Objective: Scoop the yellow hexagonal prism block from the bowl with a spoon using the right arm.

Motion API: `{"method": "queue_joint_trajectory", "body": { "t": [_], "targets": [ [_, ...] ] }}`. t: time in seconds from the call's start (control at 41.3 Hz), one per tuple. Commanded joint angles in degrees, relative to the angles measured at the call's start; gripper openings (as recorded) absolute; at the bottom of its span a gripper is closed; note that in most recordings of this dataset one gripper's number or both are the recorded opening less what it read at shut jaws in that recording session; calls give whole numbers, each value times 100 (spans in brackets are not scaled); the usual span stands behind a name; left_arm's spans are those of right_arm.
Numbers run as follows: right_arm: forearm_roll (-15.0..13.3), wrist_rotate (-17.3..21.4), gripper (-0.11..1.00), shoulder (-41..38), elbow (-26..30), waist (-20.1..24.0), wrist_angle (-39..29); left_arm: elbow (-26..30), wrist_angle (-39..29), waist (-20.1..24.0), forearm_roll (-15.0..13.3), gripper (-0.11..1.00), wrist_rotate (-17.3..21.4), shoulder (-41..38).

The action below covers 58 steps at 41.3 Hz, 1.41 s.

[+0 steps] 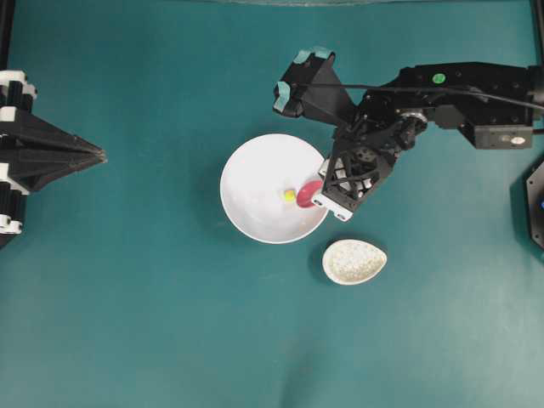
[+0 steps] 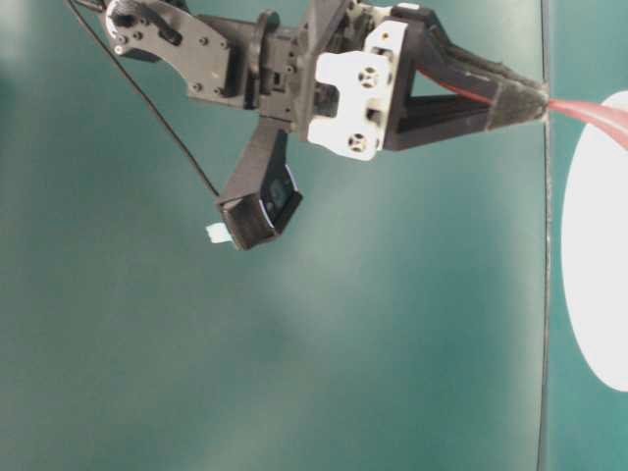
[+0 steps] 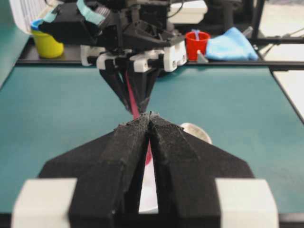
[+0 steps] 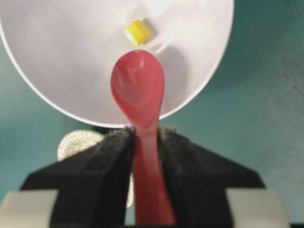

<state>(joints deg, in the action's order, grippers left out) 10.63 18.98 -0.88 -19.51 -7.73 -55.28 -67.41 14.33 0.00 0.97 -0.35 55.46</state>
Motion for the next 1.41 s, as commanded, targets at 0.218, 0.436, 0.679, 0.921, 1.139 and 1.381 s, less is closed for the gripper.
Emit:
{"method": "queue_joint_trajectory", "body": {
  "t": [0.218, 0.436, 0.679, 0.921, 1.139, 1.381],
  "targets": [
    [-9, -26, 25, -141, 193, -18, 26, 167, 44, -9, 9, 7, -9, -18],
    [-9, -62, 23, -308, 299, -18, 202, 158, 35, -9, 9, 7, -9, -18],
    [-9, -132, 22, -519, 369, -18, 527, 167, 26, -9, 9, 7, -9, 26],
    [-9, -167, 12, -554, 378, -18, 1037, 176, -79, -62, 9, 7, -9, 132],
    [-18, -272, 12, -563, 378, -9, 1292, 176, -79, -88, 9, 7, 0, 141],
    [-316, -457, 12, -369, 527, -18, 1037, 176, -79, -88, 9, 7, -9, 141]
  ]
}}
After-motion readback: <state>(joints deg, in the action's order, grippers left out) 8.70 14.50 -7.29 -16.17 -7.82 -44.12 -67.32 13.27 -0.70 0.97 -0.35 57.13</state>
